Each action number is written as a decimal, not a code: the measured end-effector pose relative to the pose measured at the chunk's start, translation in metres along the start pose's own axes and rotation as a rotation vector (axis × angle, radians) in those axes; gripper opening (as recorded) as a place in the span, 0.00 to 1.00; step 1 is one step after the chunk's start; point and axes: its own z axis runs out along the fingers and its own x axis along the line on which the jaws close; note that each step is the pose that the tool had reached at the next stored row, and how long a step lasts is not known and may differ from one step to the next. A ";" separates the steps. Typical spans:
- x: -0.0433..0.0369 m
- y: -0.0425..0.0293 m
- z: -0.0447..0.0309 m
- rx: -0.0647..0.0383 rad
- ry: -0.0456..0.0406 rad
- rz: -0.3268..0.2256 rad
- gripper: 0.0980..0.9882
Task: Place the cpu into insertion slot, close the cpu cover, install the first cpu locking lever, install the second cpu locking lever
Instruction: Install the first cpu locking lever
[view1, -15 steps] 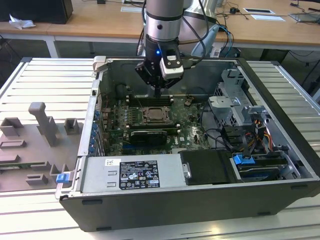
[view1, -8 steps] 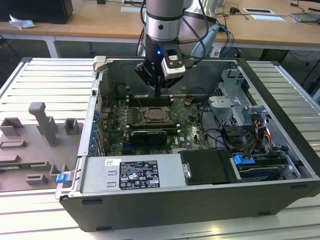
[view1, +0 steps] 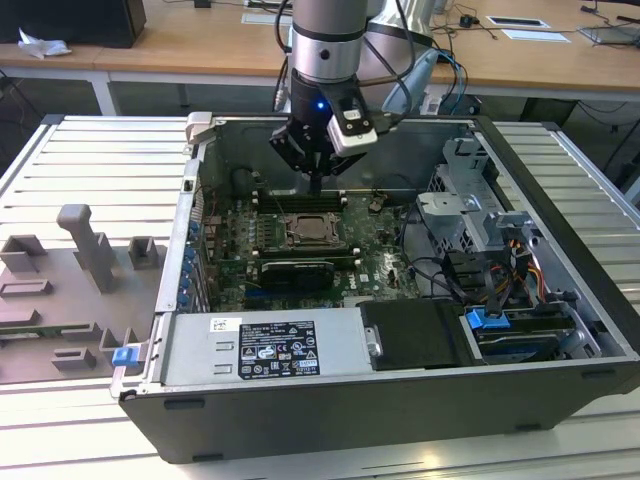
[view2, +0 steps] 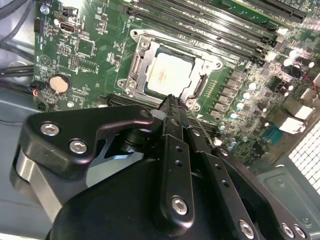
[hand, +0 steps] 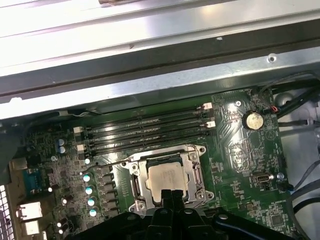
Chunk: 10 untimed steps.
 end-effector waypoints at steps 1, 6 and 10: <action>0.0000 0.0000 0.0000 0.000 0.0001 -0.008 0.01; 0.0000 0.0000 0.0000 0.000 0.0006 -0.054 0.01; 0.0000 0.0000 0.0000 0.000 0.0011 -0.094 0.01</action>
